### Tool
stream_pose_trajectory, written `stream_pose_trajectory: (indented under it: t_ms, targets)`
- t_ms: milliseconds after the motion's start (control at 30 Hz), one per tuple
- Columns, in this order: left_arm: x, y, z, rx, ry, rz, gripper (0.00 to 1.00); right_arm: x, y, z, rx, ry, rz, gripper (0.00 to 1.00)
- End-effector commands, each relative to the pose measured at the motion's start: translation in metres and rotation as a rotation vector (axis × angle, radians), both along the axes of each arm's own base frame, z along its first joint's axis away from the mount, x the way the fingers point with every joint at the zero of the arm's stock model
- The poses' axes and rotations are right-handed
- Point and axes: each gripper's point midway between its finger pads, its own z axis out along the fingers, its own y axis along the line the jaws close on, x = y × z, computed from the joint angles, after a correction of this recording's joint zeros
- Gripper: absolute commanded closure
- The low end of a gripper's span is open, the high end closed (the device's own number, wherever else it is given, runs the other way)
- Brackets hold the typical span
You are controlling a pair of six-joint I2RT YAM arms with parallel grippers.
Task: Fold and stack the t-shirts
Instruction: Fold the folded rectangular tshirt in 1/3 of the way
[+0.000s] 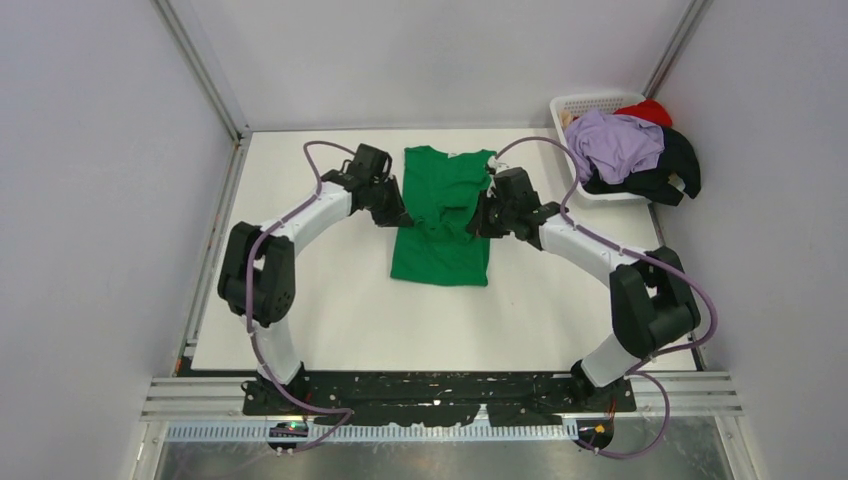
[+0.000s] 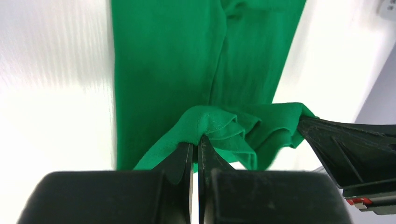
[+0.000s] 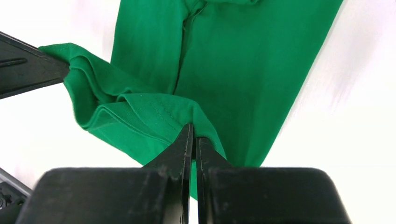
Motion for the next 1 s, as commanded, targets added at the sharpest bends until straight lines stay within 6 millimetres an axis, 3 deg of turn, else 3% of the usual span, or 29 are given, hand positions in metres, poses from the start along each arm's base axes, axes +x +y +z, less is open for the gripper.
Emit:
stream_pose_trajectory:
  t_ms: [0,267,533,567,633,667,700,800,867,900,933,967]
  targets:
    - [0.028,0.003,0.008,0.055,-0.039,0.031,1.0,0.035,0.005,0.015,0.035,-0.052,0.005,0.94]
    - [0.053,0.004,-0.015,0.124,0.026,0.033,1.0,0.066,-0.012,0.006,0.031,-0.027,-0.122,0.94]
    - [0.066,0.004,-0.024,0.131,0.033,0.046,0.98,0.071,-0.021,-0.01,0.021,0.01,-0.171,0.9]
    - [0.068,0.004,-0.025,0.131,0.033,0.048,0.93,0.073,-0.021,-0.013,0.021,0.018,-0.177,0.88]
    - [0.077,0.006,-0.026,0.128,0.031,0.074,0.81,0.08,-0.023,-0.014,0.027,0.016,-0.2,0.76]
    - [0.084,0.007,-0.025,0.123,0.022,0.094,0.72,0.087,-0.026,-0.012,0.018,-0.001,-0.223,0.75]
    - [0.092,0.008,-0.021,0.113,0.012,0.115,0.59,0.097,-0.033,-0.013,0.003,-0.023,-0.261,0.73]
    - [0.11,0.012,-0.007,0.066,-0.014,0.146,0.43,0.127,-0.047,0.002,0.012,-0.07,-0.333,0.67]
    - [0.113,0.02,0.009,0.072,-0.036,0.153,0.23,0.131,-0.048,0.012,0.023,-0.064,-0.313,0.31]
    - [0.111,0.026,0.018,0.086,-0.056,0.156,0.09,0.127,-0.053,0.015,-0.004,-0.065,-0.305,0.04]
    - [0.107,0.031,0.024,0.105,-0.073,0.156,0.01,0.123,-0.055,0.014,-0.015,-0.062,-0.299,0.0]
    - [0.101,0.035,0.029,0.114,-0.086,0.15,0.01,0.118,-0.057,0.022,-0.022,-0.081,-0.282,0.03]
